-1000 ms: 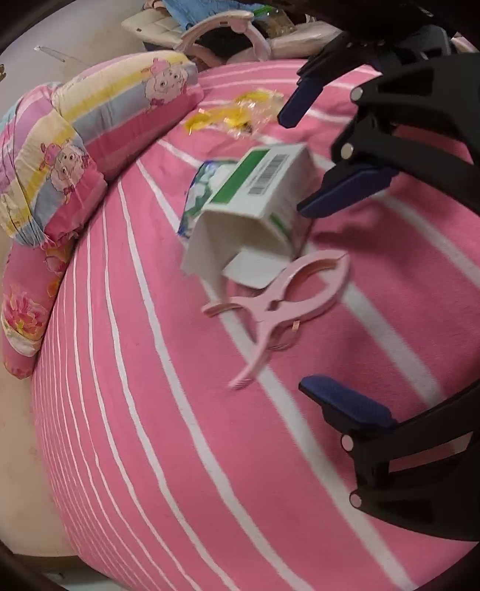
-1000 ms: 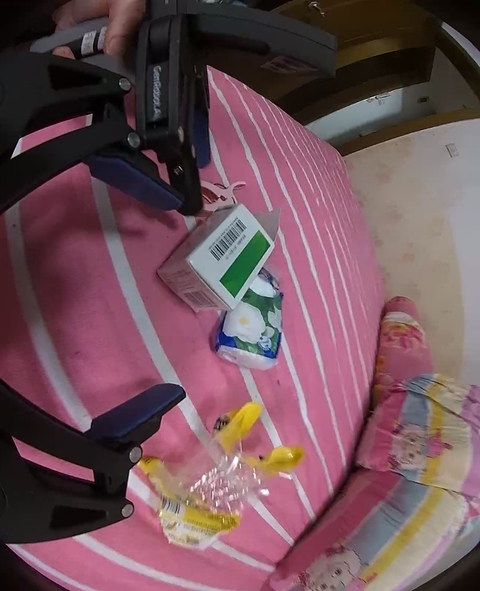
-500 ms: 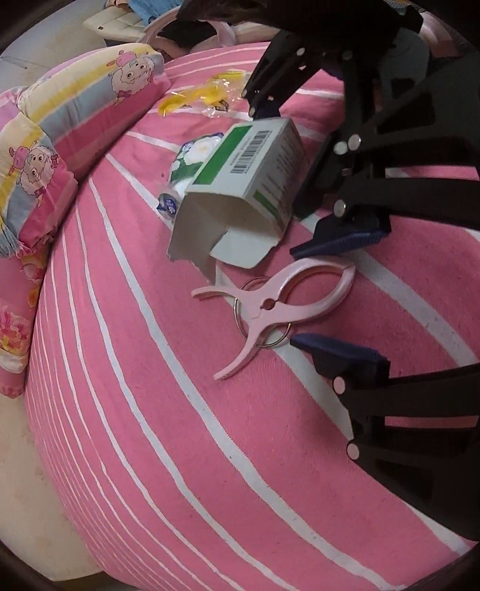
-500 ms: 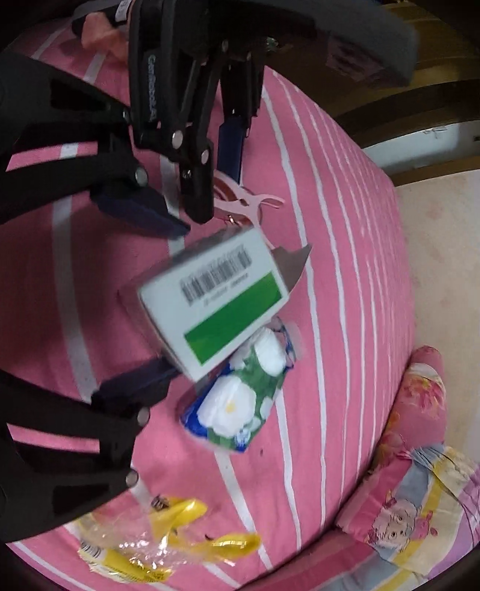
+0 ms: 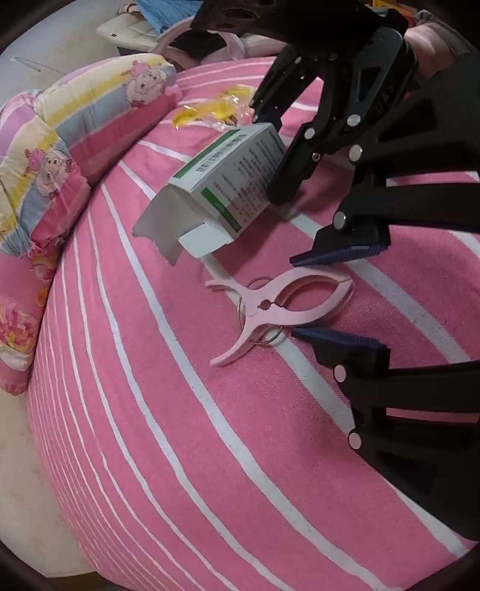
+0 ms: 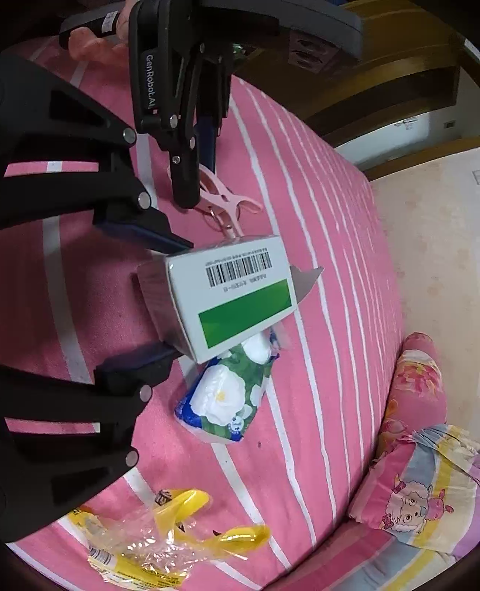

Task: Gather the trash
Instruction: 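Grasp white medicine box with right tool while left tool grasps pink clothespin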

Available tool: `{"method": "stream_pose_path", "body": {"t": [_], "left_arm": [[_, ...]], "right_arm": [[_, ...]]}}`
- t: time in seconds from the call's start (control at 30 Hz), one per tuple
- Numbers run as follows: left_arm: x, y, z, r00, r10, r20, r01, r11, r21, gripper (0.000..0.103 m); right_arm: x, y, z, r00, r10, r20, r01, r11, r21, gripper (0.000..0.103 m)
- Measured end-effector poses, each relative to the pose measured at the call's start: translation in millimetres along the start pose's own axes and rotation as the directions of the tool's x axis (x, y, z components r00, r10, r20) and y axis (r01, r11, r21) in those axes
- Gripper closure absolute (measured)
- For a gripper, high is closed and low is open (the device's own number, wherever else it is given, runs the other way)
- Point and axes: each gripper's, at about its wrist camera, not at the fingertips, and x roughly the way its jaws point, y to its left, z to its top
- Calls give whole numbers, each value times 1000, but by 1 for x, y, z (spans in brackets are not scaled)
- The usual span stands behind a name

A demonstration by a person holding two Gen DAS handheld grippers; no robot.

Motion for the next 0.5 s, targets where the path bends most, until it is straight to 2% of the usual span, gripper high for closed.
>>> {"method": "stream_pose_path", "body": {"t": [0.27, 0.5], "left_arm": [[-21, -4, -5, 998, -28, 64, 30, 999, -35, 72], [-49, -15, -23, 990, -74, 122, 83, 994, -68, 72]], "right_arm": [[-22, 5, -4, 999, 14, 34, -14, 1000, 2, 55], [-62, 23, -14, 997, 27, 70, -27, 1000, -2, 55]]}}
